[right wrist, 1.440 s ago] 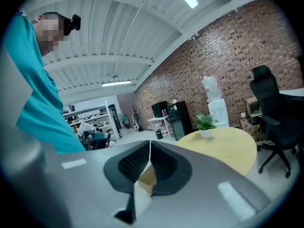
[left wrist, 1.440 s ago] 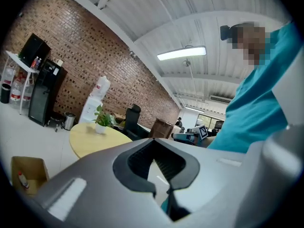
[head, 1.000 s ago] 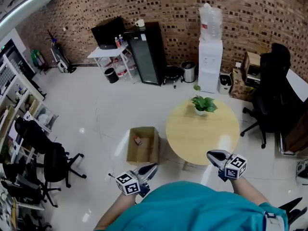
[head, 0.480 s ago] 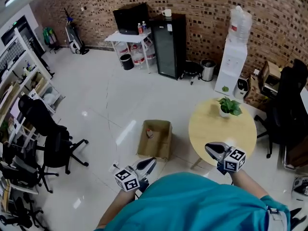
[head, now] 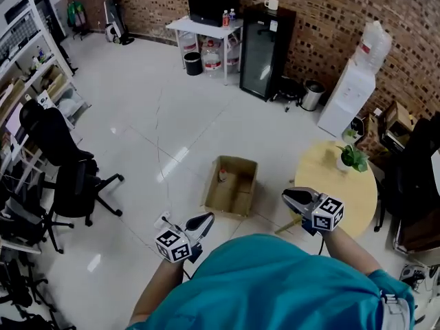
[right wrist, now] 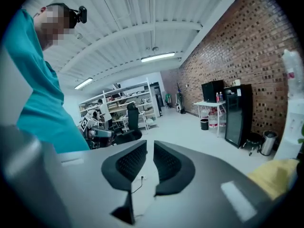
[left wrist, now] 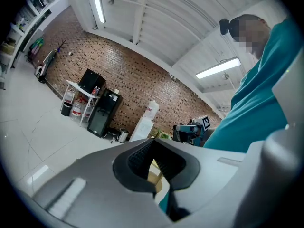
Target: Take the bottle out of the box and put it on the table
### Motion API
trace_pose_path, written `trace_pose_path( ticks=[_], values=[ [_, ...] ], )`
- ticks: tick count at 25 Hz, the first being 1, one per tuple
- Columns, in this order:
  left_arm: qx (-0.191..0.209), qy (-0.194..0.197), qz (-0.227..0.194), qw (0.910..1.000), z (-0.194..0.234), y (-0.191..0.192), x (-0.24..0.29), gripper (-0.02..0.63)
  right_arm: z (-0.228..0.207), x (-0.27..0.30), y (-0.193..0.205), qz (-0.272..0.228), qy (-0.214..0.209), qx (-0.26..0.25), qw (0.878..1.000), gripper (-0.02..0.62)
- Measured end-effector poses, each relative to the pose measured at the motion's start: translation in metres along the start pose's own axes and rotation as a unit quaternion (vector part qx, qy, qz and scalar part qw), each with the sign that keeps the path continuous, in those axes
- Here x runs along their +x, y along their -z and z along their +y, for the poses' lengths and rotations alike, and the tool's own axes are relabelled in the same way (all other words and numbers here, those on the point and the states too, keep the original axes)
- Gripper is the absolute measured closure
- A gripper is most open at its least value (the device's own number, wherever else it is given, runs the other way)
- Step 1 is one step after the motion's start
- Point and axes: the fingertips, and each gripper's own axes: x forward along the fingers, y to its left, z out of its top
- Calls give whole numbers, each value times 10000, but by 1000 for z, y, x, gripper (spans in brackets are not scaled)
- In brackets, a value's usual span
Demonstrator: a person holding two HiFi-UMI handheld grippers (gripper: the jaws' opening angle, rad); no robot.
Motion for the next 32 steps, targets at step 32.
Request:
trace_pose_path(
  ticks=[32],
  values=[
    [-1168, -1317, 2012, 9636, 353, 151, 204, 606, -398, 307, 249, 2105, -977, 10, 9727, 448]
  ],
)
